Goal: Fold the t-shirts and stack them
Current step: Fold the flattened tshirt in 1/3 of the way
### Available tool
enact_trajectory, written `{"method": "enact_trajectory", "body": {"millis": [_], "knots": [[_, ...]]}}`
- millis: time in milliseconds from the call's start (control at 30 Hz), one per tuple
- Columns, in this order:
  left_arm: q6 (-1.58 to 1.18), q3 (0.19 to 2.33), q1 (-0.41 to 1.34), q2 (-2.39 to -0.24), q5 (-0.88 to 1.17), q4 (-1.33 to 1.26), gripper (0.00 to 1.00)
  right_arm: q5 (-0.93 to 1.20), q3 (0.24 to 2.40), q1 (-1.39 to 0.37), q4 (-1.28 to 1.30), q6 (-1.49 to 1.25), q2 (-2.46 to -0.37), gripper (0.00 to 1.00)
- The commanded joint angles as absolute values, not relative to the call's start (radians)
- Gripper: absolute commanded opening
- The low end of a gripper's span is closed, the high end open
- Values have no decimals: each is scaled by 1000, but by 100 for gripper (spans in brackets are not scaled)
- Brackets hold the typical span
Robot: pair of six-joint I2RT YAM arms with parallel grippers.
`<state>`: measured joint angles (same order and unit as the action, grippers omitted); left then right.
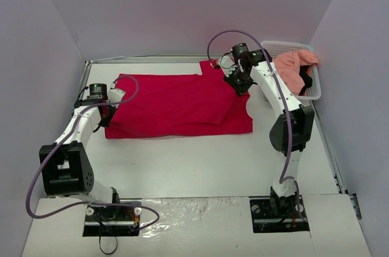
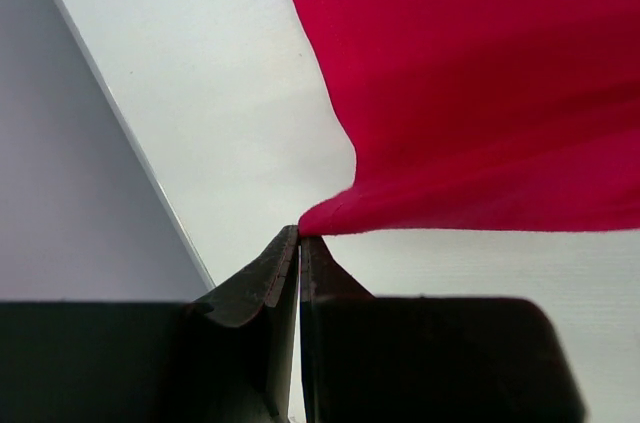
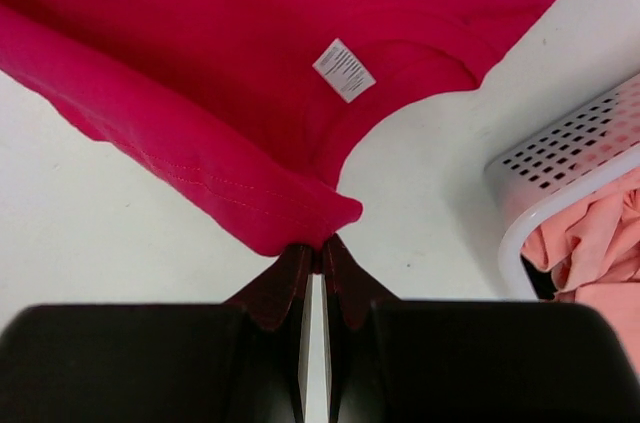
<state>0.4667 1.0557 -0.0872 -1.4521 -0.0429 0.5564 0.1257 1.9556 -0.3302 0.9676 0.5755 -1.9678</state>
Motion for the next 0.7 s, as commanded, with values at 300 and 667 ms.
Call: {"method": "enact_trajectory", "body": {"millis": [300,667], "knots": [[474,1198,-98,-1604,-63,520,2,77,2256,-291,997,561,-2235,0],[491,1223,-97,-1700,-71,485,13,66,2358,-290,996,554,-2344,0]]}}
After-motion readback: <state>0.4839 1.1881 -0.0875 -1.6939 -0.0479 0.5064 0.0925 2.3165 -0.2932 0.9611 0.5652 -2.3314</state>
